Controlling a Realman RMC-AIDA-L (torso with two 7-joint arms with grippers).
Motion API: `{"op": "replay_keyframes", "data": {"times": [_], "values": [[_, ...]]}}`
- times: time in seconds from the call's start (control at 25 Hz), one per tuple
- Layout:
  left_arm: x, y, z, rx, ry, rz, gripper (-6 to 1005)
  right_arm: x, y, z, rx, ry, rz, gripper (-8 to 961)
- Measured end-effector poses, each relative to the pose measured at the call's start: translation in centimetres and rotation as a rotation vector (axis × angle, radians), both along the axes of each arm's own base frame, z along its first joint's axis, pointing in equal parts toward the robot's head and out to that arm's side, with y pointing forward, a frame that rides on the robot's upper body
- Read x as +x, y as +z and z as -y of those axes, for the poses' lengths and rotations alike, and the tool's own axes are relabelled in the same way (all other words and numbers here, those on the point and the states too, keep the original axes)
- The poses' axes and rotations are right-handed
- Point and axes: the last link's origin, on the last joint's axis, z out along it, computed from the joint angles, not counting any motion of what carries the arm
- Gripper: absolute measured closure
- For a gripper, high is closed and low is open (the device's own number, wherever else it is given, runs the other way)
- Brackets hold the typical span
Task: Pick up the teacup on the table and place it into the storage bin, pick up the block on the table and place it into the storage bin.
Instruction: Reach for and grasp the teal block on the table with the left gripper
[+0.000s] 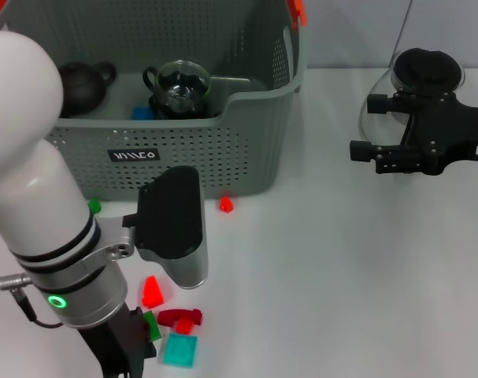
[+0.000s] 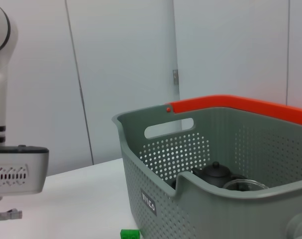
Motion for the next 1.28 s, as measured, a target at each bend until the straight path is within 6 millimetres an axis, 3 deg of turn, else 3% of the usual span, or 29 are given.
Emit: {"op": "replay_keyframes", "data": {"times": [0.92, 1.28], "values": [[-0.1, -1.6, -0.7, 0.017, 0.030, -0.011, 54, 0.2, 0.1, 0.1, 0.004, -0.001, 0.002, 27], [1.1, -2.1, -0.7, -0.012, 0.046, 0.039, 54, 0.2, 0.1, 0.1, 0.004, -0.001, 0.003, 27]]}}
